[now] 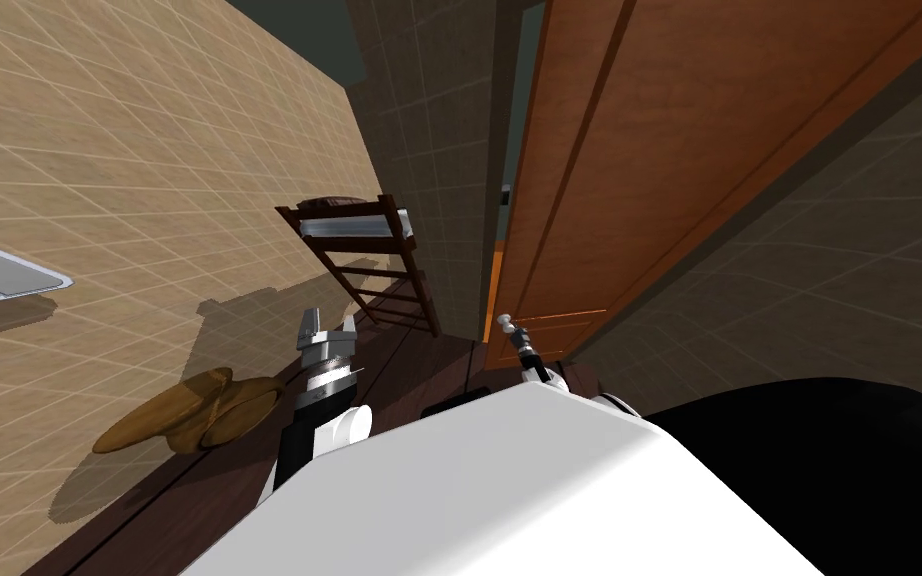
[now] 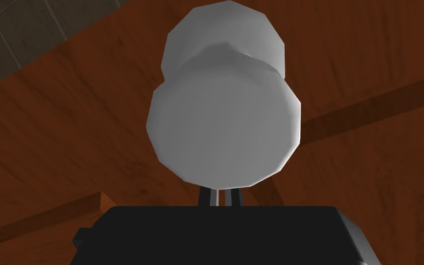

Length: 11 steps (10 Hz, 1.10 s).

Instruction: Pull the door open

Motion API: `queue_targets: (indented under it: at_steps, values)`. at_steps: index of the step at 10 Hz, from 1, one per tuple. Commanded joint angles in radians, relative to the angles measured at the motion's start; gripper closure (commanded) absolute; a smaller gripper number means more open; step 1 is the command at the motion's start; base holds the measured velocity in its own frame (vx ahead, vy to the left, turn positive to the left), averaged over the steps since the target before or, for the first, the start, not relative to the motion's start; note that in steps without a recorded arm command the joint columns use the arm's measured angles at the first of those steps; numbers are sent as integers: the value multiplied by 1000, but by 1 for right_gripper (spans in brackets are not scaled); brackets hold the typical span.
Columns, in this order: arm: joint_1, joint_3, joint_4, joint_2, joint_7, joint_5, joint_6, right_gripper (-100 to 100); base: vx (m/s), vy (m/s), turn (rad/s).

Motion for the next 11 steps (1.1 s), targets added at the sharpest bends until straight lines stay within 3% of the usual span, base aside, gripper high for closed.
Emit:
queue_targets:
  at_steps: [1, 11]
  values:
    - [-2, 6, -4, 4, -43, -13, 3, -100, -62, -35, 2]
    - [-10, 43, -26, 25, -280, -89, 21, -100, -63, 4, 23]
